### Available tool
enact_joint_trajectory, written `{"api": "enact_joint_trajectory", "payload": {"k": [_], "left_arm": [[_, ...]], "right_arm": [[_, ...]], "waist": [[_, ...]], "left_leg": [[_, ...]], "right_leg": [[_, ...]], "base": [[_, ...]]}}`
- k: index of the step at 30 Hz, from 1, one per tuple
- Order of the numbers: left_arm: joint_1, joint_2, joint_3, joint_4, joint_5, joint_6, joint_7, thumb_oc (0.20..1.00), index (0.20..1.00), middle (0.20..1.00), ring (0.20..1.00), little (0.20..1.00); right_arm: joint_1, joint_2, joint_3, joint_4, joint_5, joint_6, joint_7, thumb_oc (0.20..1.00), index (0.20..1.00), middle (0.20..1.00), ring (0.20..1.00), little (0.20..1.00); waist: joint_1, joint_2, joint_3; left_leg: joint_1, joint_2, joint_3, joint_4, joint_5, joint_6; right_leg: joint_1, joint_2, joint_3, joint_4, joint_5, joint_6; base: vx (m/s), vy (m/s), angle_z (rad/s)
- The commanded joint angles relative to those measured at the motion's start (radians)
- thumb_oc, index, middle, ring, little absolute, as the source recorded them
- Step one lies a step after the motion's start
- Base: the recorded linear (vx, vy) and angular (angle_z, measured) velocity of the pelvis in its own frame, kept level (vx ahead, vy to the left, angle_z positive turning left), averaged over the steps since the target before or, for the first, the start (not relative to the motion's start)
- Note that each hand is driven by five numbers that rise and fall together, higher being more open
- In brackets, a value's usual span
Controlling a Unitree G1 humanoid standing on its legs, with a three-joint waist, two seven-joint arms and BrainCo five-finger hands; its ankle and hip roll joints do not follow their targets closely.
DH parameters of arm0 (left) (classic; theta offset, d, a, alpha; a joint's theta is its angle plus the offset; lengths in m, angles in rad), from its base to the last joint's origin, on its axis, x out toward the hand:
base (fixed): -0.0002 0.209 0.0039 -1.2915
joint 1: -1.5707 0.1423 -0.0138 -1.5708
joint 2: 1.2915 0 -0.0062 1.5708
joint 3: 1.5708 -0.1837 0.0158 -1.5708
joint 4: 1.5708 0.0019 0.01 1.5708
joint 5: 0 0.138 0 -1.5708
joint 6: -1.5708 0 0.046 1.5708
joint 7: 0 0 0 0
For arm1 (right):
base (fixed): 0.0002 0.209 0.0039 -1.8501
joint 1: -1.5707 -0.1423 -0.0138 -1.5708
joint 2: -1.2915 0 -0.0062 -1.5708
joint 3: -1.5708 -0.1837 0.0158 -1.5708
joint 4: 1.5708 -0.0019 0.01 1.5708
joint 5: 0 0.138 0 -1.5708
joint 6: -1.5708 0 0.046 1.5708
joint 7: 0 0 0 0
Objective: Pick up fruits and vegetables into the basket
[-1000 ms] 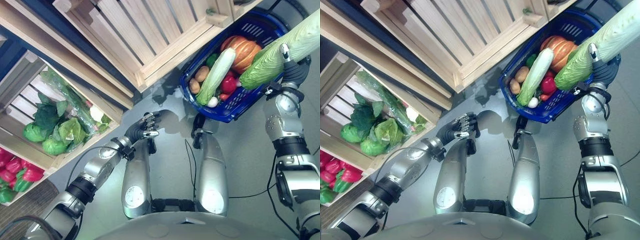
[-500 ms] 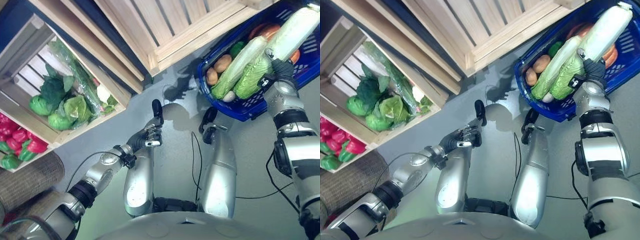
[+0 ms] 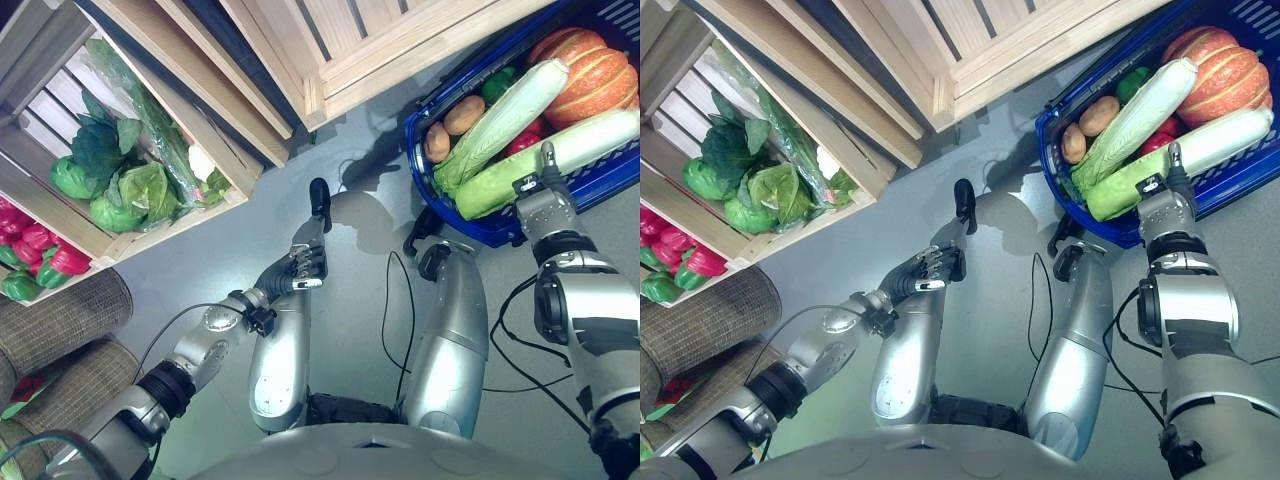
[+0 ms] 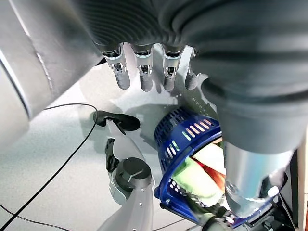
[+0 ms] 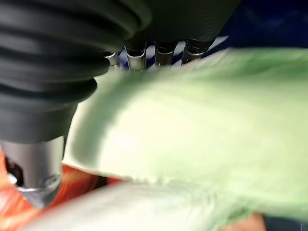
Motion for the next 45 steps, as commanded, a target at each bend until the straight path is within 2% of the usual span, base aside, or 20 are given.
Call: {"api": "enact_joint_trajectory", "payload": {"k": [1, 2, 3, 7, 8, 10, 13, 14, 15, 17, 19, 21, 25, 26, 28, 31, 36, 39, 42, 45], "left_arm": [[0.064, -0.064, -0.036, -0.053, 0.013, -0.009, -0.01, 1.0, 1.0, 1.0, 1.0, 1.0], [0.07, -0.064, -0.039, -0.051, 0.013, -0.007, -0.01, 1.0, 1.0, 1.0, 1.0, 1.0], [0.072, -0.066, -0.025, -0.038, 0.027, -0.003, 0.004, 1.0, 1.0, 1.0, 1.0, 1.0], [0.099, -0.084, 0.028, 0.033, 0.035, -0.032, 0.003, 1.0, 1.0, 1.0, 1.0, 1.0], [0.113, -0.089, 0.059, 0.066, 0.047, -0.045, -0.008, 1.0, 1.0, 1.0, 1.0, 1.0], [0.122, -0.088, 0.082, 0.072, 0.07, -0.054, -0.002, 1.0, 1.0, 1.0, 1.0, 1.0], [0.148, -0.078, 0.143, 0.114, 0.099, -0.069, -0.011, 1.0, 1.0, 1.0, 1.0, 1.0], [0.151, -0.077, 0.146, 0.115, 0.101, -0.07, -0.011, 1.0, 1.0, 1.0, 1.0, 1.0], [0.161, -0.075, 0.182, 0.135, 0.124, -0.07, -0.016, 1.0, 1.0, 1.0, 1.0, 1.0], [0.171, -0.075, 0.201, 0.148, 0.129, -0.072, -0.021, 1.0, 1.0, 1.0, 1.0, 1.0], [0.196, -0.083, 0.236, 0.186, 0.156, -0.081, -0.04, 1.0, 1.0, 1.0, 1.0, 1.0], [0.216, -0.092, 0.258, 0.21, 0.171, -0.08, -0.065, 1.0, 1.0, 1.0, 1.0, 1.0], [0.253, -0.132, 0.317, 0.294, 0.204, -0.068, -0.148, 1.0, 1.0, 1.0, 1.0, 1.0], [0.253, -0.14, 0.326, 0.317, 0.215, -0.066, -0.167, 1.0, 1.0, 1.0, 1.0, 1.0], [0.244, -0.174, 0.343, 0.408, 0.262, -0.061, -0.212, 1.0, 1.0, 1.0, 1.0, 1.0], [0.227, -0.207, 0.365, 0.5, 0.297, -0.054, -0.231, 1.0, 1.0, 1.0, 1.0, 1.0], [0.183, -0.251, 0.381, 0.649, 0.336, -0.049, -0.253, 1.0, 1.0, 1.0, 1.0, 1.0], [0.162, -0.267, 0.379, 0.704, 0.35, -0.071, -0.218, 1.0, 1.0, 1.0, 1.0, 1.0], [0.135, -0.293, 0.397, 0.751, 0.292, -0.021, -0.2, 1.0, 1.0, 1.0, 1.0, 1.0], [0.112, -0.314, 0.402, 0.82, 0.323, 0.001, -0.239, 1.0, 1.0, 1.0, 1.0, 1.0]], "right_arm": [[0.057, -0.077, 0.013, -0.008, -0.159, -0.183, -0.027, 1.0, 1.0, 1.0, 1.0, 1.0], [0.065, -0.074, 0.015, -0.01, -0.164, -0.188, -0.028, 1.0, 1.0, 1.0, 1.0, 1.0], [0.067, -0.062, 0.023, -0.037, -0.244, -0.228, -0.032, 1.0, 1.0, 1.0, 1.0, 1.0], [0.152, -0.014, 0.055, -0.155, -0.363, -0.349, -0.027, 1.0, 1.0, 1.0, 1.0, 1.0], [0.212, 0.0, 0.062, -0.218, -0.429, -0.39, -0.036, 1.0, 1.0, 1.0, 1.0, 1.0], [0.266, 0.011, 0.075, -0.283, -0.442, -0.421, -0.043, 1.0, 1.0, 1.0, 1.0, 1.0], [0.401, 0.049, 0.105, -0.452, -0.503, -0.479, -0.07, 1.0, 1.0, 1.0, 1.0, 1.0], [0.408, 0.052, 0.106, -0.459, -0.508, -0.482, -0.071, 1.0, 1.0, 1.0, 1.0, 1.0], [0.477, 0.074, 0.128, -0.547, -0.539, -0.496, -0.072, 1.0, 1.0, 1.0, 1.0, 1.0], [0.524, 0.087, 0.14, -0.59, -0.556, -0.509, -0.057, 1.0, 1.0, 1.0, 1.0, 1.0], [0.616, 0.112, 0.156, -0.645, -0.615, -0.526, -0.004, 1.0, 1.0, 1.0, 1.0, 1.0], [0.672, 0.128, 0.175, -0.679, -0.669, -0.507, 0.043, 1.0, 1.0, 1.0, 1.0, 1.0], [0.766, 0.148, 0.237, -0.708, -0.755, -0.403, 0.204, 1.0, 1.0, 1.0, 1.0, 1.0], [0.776, 0.156, 0.248, -0.695, -0.768, -0.384, 0.232, 1.0, 1.0, 1.0, 1.0, 1.0], [0.806, 0.193, 0.285, -0.627, -0.772, -0.291, 0.347, 1.0, 1.0, 1.0, 1.0, 1.0], [0.831, 0.236, 0.331, -0.533, -0.841, -0.225, 0.426, 1.0, 1.0, 1.0, 1.0, 1.0], [0.838, 0.299, 0.386, -0.355, -0.862, -0.142, 0.519, 1.0, 1.0, 1.0, 1.0, 1.0], [0.831, 0.321, 0.395, -0.29, -0.874, -0.097, 0.539, 1.0, 1.0, 1.0, 1.0, 1.0], [0.832, 0.34, 0.402, -0.202, -0.9, -0.039, 0.56, 1.0, 1.0, 1.0, 1.0, 1.0], [0.83, 0.354, 0.38, -0.118, -0.844, 0.003, 0.594, 1.0, 1.0, 1.0, 1.0, 1.0]], "waist": [[-0.013, 0.196, -0.033], [-0.015, 0.193, -0.033], [-0.017, 0.188, -0.033], [-0.045, 0.153, -0.033], [-0.062, 0.132, -0.033], [-0.074, 0.113, -0.033], [-0.103, 0.056, -0.033], [-0.105, 0.053, -0.033], [-0.119, 0.018, -0.033], [-0.126, -0.002, -0.033], [-0.132, -0.042, -0.064], [-0.135, -0.064, -0.104], [-0.136, -0.1, -0.213], [-0.134, -0.106, -0.231], [-0.125, -0.126, -0.297], [-0.115, -0.14, -0.342], [-0.102, -0.147, -0.382], [-0.103, -0.146, -0.393], [-0.101, -0.148, -0.402], [-0.097, -0.153, -0.412]], "left_leg": [[0.0, -0.022, -0.019, 0.083, -0.149, 0.062], [0.023, -0.027, -0.027, 0.088, -0.171, 0.055], [0.025, -0.021, -0.019, 0.064, -0.142, 0.058], [0.126, -0.017, -0.01, -0.002, -0.122, 0.045], [0.182, -0.014, -0.005, -0.03, -0.117, 0.041], [0.23, -0.013, -0.003, -0.052, -0.114, 0.04], [0.346, -0.004, 0.002, -0.097, -0.115, 0.038], [0.352, -0.004, 0.003, -0.101, -0.114, 0.038], [0.418, 0.003, 0.006, -0.121, -0.117, 0.037], [0.46, 0.006, 0.006, -0.135, -0.118, 0.035], [0.535, 0.012, 0.005, -0.168, -0.119, 0.031], [0.579, 0.015, 0.005, -0.193, -0.12, 0.028], [0.688, 0.026, 0.015, -0.26, -0.12, 0.023], [0.706, 0.027, 0.019, -0.272, -0.122, 0.023], [0.765, 0.027, 0.028, -0.312, -0.127, 0.026], [0.812, 0.022, 0.032, -0.345, -0.13, 0.029], [0.863, 0.009, 0.04, -0.393, -0.129, 0.032], [0.881, 0.003, 0.047, -0.414, -0.125, 0.032], [0.889, -0.009, 0.045, -0.423, -0.127, 0.036], [0.897, -0.015, 0.049, -0.419, -0.135, 0.041]], "right_leg": [[0.046, 0.078, 0.062, -0.023, -0.01, 0.069], [0.068, 0.079, 0.074, -0.02, -0.032, 0.078], [0.076, 0.083, 0.057, -0.051, 0.0, 0.071], [0.184, 0.104, 0.051, -0.141, 0.03, 0.081], [0.238, 0.11, 0.053, -0.184, 0.047, 0.089], [0.288, 0.111, 0.05, -0.226, 0.065, 0.096], [0.414, 0.116, 0.049, -0.31, 0.099, 0.11], [0.422, 0.117, 0.048, -0.315, 0.101, 0.111], [0.499, 0.12, 0.047, -0.361, 0.117, 0.121], [0.549, 0.121, 0.047, -0.394, 0.129, 0.126], [0.644, 0.125, 0.041, -0.465, 0.151, 0.139], [0.699, 0.126, 0.04, -0.514, 0.164, 0.149], [0.824, 0.133, 0.035, -0.618, 0.189, 0.174], [0.842, 0.133, 0.034, -0.632, 0.193, 0.179], [0.899, 0.132, 0.028, -0.678, 0.21, 0.193], [0.947, 0.13, 0.019, -0.721, 0.227, 0.203], [1.002, 0.127, -0.008, -0.777, 0.247, 0.212], [1.022, 0.133, -0.016, -0.798, 0.252, 0.212], [1.037, 0.138, -0.022, -0.822, 0.258, 0.21], [1.048, 0.141, -0.028, -0.832, 0.26, 0.206]], "base": [[0.05, 0.063, -0.01], [-0.02, 0.087, -0.02], [-0.02, 0.092, -0.02], [-0.04, 0.2, -0.12], [-0.02, 0.19, -0.22], [-0.03, 0.139, -0.17], [-0.02, 0.093, -0.09], [-0.01, 0.062, -0.06], [-0.01, 0.056, -0.04], [0.0, 0.059, -0.05], [0.05, 0.067, -0.05], [0.11, 0.058, -0.05], [0.14, 0.092, -0.1], [0.11, 0.072, -0.12], [0.12, 0.073, -0.06], [0.05, 0.055, -0.01], [-0.02, 0.066, 0.03], [-0.03, 0.063, 0.05], [-0.05, 0.063, 0.01], [-0.04, 0.035, 0.01]]}}
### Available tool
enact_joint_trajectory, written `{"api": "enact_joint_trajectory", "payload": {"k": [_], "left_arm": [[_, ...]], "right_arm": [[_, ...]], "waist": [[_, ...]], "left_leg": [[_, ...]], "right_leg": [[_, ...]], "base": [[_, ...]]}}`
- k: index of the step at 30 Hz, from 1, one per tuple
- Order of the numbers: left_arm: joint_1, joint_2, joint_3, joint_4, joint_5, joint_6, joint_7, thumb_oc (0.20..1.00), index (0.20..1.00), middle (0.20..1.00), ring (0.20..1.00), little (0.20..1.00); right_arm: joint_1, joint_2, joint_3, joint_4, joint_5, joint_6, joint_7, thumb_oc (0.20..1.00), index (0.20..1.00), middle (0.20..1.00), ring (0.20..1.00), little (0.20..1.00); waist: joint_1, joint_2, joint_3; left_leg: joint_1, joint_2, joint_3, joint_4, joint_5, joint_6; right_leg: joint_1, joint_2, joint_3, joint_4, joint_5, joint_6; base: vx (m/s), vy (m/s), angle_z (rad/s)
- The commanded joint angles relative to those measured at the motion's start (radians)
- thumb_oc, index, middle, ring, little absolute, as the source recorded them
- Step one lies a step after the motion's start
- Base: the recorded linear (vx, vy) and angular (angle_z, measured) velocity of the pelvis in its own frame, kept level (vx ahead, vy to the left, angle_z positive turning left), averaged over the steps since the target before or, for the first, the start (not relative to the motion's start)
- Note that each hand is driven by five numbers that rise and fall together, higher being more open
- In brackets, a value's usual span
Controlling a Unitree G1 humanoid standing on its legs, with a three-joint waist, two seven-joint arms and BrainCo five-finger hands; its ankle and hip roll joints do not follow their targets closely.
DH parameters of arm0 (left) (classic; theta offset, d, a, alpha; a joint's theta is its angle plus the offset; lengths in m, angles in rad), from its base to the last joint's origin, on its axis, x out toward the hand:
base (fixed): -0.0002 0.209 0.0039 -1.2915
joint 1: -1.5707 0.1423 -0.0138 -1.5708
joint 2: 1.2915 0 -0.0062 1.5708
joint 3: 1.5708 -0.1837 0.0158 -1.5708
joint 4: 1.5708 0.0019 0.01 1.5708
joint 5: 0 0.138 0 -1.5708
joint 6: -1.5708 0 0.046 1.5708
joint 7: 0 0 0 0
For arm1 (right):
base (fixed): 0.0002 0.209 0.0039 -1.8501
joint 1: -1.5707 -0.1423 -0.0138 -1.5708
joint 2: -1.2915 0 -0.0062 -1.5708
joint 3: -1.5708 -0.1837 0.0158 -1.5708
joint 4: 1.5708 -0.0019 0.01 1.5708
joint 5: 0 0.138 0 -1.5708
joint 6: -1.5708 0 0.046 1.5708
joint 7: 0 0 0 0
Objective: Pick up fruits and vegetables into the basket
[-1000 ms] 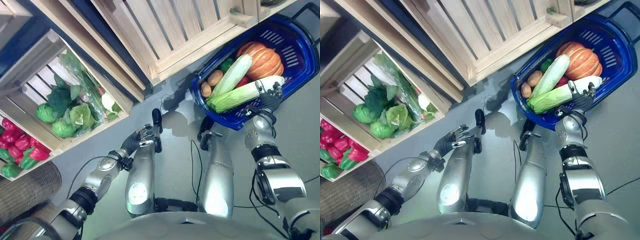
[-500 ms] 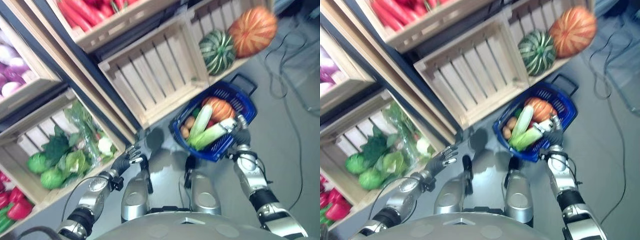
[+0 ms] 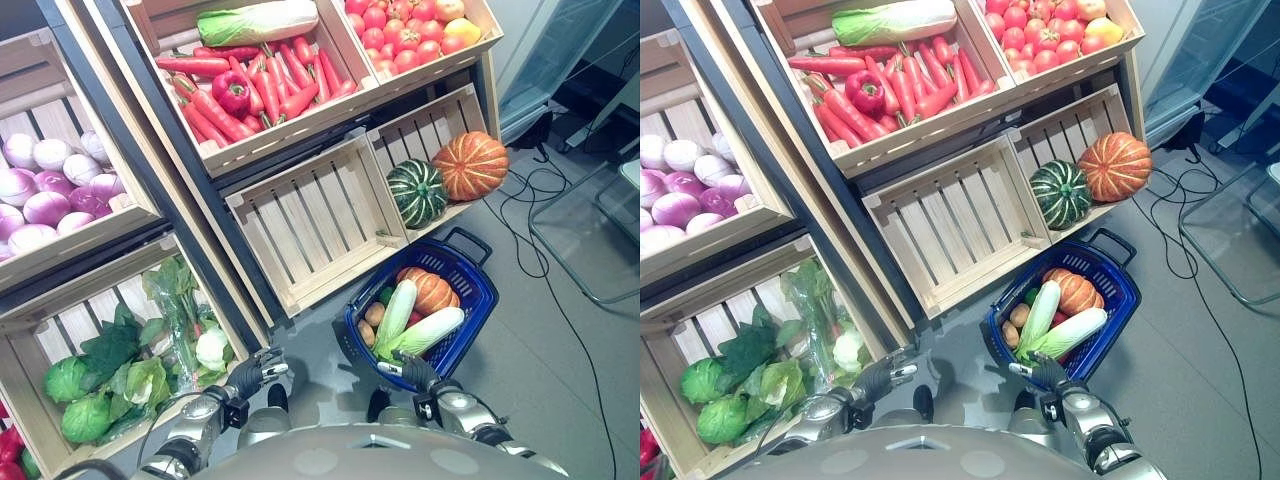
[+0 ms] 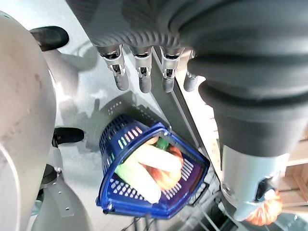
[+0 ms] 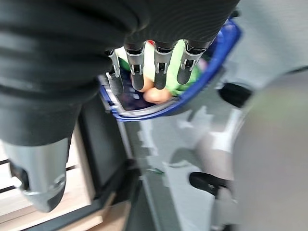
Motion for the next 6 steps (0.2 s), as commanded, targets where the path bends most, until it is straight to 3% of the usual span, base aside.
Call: {"api": "enact_joint_trajectory", "payload": {"k": [1, 6], "left_arm": [[-0.1, -0.035, 0.013, 0.106, 0.051, 0.034, -0.053, 1.0, 1.0, 1.0, 1.0, 1.0], [-0.1, -0.052, -0.003, 0.162, 0.096, 0.072, -0.066, 1.0, 1.0, 1.0, 1.0, 1.0]], "right_arm": [[-0.052, 0.028, -0.012, 0.077, 0.09, 0.084, 0.065, 1.0, 1.0, 1.0, 1.0, 1.0], [-0.047, 0.038, -0.05, 0.118, 0.128, 0.146, 0.08, 1.0, 1.0, 1.0, 1.0, 1.0]], "waist": [[0.021, -0.03, 0.019], [0.009, -0.025, -0.001]], "left_leg": [[0.017, -0.037, 0.015, 0.021, -0.106, 0.028], [0.039, -0.044, 0.024, 0.024, -0.121, 0.04]], "right_leg": [[-0.001, -0.039, -0.004, 0.029, 0.009, 0.055], [0.015, -0.037, 0.002, 0.035, -0.004, 0.052]], "base": [[0.0, 0.03, -0.02], [0.01, 0.02, -0.01]]}}
